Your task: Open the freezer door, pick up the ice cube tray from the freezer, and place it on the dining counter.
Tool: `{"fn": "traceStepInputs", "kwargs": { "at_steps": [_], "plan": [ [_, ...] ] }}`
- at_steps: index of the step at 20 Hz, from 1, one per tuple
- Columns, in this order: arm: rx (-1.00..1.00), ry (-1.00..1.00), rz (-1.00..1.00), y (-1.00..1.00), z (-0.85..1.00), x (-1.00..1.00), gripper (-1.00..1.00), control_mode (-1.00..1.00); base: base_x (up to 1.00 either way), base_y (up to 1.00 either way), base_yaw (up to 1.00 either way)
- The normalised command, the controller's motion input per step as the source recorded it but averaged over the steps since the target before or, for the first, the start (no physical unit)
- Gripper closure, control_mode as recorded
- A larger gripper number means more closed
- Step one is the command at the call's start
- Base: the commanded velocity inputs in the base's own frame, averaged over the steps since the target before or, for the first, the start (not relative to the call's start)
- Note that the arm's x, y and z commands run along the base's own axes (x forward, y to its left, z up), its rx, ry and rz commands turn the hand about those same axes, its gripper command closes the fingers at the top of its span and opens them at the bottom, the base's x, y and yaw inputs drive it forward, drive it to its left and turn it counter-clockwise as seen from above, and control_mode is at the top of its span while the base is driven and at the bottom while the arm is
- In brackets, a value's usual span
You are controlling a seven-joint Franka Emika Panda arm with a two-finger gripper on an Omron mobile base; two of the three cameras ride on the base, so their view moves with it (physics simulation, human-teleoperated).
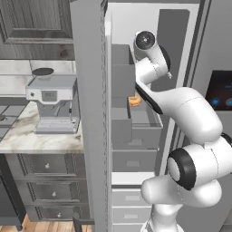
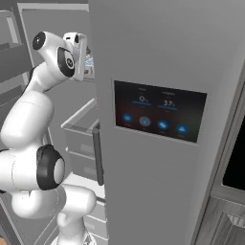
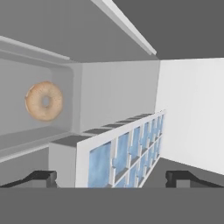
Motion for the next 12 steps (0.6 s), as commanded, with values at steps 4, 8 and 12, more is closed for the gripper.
{"fn": "traceStepInputs", "kwargs": {
  "at_steps": [4,8,12],
  "plan": [
    [0.00,0.00,0.00,0.00,0.00,0.00,-1.00,-1.00,0.00,0.00,0.00],
    [0.00,0.00,0.00,0.00,0.00,0.00,1.00,-1.00,0.00,0.00,0.00],
    [0.00,0.00,0.00,0.00,0.00,0.00,1.00,-1.00,0.00,0.00,0.00]
  ]
}}
